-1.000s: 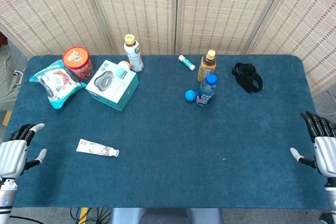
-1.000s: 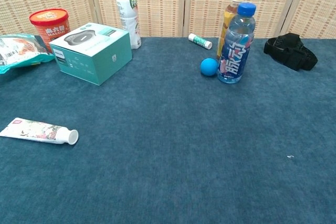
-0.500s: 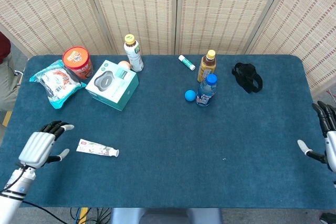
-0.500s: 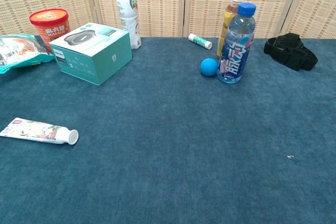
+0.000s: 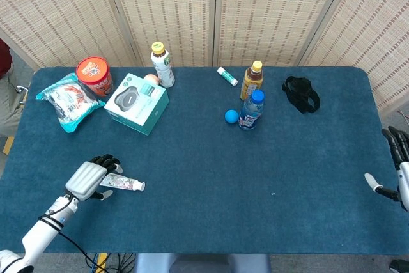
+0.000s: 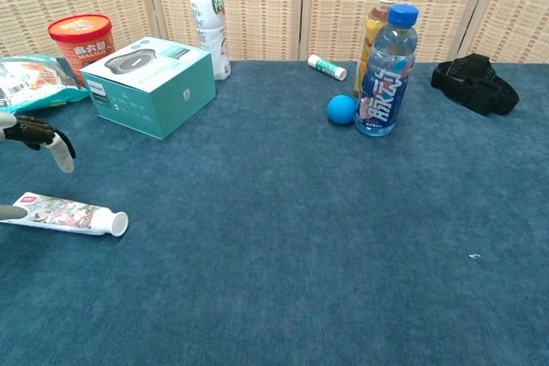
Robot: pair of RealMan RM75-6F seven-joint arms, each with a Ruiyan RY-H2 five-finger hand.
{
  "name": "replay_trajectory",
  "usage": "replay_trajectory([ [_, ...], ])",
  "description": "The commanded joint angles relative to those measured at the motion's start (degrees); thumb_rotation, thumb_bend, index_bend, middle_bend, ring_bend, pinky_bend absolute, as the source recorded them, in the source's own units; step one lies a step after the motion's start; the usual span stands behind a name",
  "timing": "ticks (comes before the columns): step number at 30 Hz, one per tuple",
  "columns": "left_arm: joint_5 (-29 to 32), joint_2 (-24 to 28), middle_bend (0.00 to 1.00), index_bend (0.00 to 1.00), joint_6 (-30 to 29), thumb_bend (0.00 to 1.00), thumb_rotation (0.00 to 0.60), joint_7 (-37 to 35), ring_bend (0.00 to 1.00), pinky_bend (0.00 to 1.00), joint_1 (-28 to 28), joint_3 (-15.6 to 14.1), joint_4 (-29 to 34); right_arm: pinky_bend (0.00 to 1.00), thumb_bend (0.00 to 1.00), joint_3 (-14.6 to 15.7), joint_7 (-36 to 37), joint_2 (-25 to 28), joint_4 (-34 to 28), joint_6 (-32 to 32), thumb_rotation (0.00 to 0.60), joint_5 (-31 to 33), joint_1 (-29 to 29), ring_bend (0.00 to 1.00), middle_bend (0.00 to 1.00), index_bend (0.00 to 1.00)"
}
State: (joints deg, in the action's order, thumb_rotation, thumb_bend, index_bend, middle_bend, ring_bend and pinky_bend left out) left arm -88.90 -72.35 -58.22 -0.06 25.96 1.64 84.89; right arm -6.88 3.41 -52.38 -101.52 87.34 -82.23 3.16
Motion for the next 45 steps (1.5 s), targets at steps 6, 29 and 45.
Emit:
replay_trajectory([
  [6, 4.40, -3.36, 0.23, 0.34, 2.60, 0.18, 0.600, 2.81, 0.14, 0.18, 0.81, -0.31, -2.98, 0.08, 0.15, 0.17, 0.54, -0.19, 0.44, 0.53, 0.600, -0.18, -0.53, 0.00, 0.07, 0.05],
  [29, 8.00, -9.52, 0.24, 0.38, 4.02, 0.22, 0.600, 0.00, 0.14, 0.18, 2.01, -0.42, -10.37, 0.08, 0.15, 0.55, 1.11, 0.17, 0.51, 1.50, 0.600, -0.59, -1.82, 0.00, 0.07, 0.05],
  [45, 8.23, -10.88, 0.35, 0.48, 3.68, 0.30, 0.600, -3.82, 0.20, 0.18, 2.26, -0.45, -12.92, 0.08, 0.15, 0.60, 0.92, 0.22, 0.50, 1.47, 0.600, -0.75, -2.03, 0.00, 0.07, 0.05],
])
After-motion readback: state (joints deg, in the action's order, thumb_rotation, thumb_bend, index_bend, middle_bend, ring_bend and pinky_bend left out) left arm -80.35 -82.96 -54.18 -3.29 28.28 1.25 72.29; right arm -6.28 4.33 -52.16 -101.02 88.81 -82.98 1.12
